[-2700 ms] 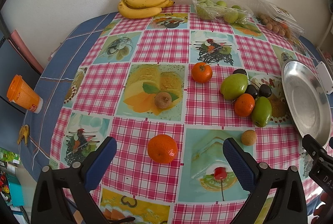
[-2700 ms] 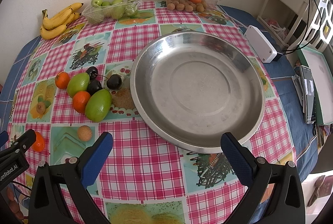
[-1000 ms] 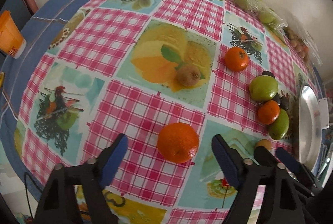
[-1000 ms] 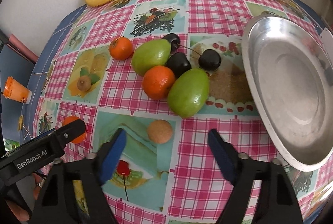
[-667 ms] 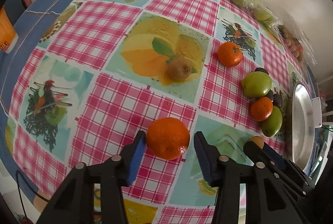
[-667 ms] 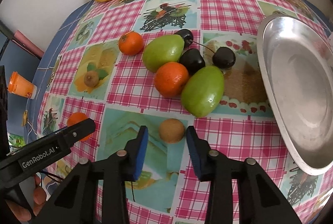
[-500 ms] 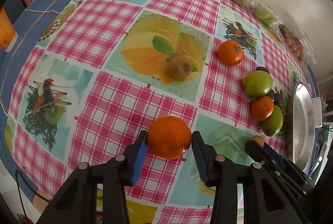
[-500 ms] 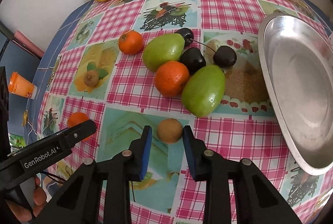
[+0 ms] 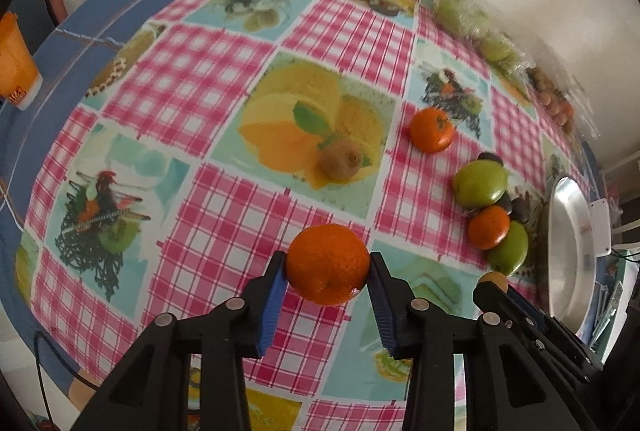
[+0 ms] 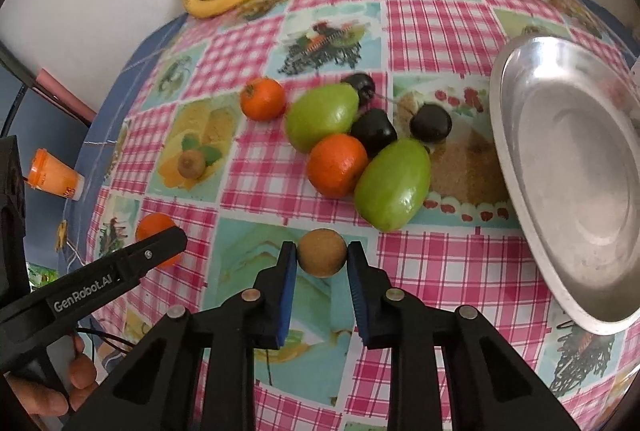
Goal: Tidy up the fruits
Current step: 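Close the left tool on the mandarin while the right tool grips the kiwi, then carry the mandarin in the left tool while the right tool carries the kiwi over the steel bowl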
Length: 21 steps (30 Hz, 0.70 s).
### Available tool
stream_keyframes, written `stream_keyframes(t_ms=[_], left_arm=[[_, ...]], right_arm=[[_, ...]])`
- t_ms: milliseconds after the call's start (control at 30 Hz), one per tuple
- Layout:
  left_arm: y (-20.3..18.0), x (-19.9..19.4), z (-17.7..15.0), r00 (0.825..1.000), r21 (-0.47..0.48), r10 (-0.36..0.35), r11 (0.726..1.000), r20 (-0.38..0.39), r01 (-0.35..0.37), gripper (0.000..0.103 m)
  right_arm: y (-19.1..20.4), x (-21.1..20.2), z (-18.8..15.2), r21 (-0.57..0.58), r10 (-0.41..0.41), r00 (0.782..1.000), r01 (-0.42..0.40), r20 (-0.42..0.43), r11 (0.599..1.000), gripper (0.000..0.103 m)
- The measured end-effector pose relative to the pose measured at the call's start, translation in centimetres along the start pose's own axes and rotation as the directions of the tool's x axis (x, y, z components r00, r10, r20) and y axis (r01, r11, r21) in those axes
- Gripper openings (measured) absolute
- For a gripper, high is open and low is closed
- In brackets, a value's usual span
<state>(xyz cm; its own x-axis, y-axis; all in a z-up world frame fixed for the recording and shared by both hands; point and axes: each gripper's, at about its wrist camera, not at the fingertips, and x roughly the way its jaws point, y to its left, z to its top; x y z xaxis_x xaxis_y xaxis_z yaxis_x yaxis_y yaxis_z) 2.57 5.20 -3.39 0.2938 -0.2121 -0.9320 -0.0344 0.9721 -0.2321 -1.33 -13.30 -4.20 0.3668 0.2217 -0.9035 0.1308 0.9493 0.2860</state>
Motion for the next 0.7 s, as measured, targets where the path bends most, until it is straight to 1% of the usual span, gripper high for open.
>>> stream_keyframes(t_ms=[133,300,400,533,700], left_arm=[[-0.3,-0.9,0.2,0.999,0.011,-0.017,1.000,0.031,0.016,0.042],[-1.0,-1.5,0.4,0.999,0.040,-0.003,0.999,0.048,0.001,0.042],[-1.4,-1.8,0.5,0.998,0.059,0.016,0.998,0.062,-0.019,0.042],[-2.2,-2.2,0.9,0.997,0.078,0.013,0.997,0.072,-0.018,0.042],[-4.4,-2.4,1.5,0.997,0.133,0.010,0.991,0.076,-0.020,0.042]], right_arm=[[0.5,-1.2,0.1,-0.014,0.009,0.999,-0.009,0.037,1.000,0.027],[0.8,-1.3,0.2,-0.017,-0.008,0.999,0.009,0.037,1.000,0.027],[0.3,-1.3,0.4,-0.009,-0.017,0.999,0.017,0.038,1.000,0.027],[-0.1,-2.0,0.6,-0.001,-0.021,0.998,0.021,0.055,1.000,0.027],[-1.4,-3.4,1.1,0.042,-0.056,0.994,0.053,0.091,0.998,0.027]])
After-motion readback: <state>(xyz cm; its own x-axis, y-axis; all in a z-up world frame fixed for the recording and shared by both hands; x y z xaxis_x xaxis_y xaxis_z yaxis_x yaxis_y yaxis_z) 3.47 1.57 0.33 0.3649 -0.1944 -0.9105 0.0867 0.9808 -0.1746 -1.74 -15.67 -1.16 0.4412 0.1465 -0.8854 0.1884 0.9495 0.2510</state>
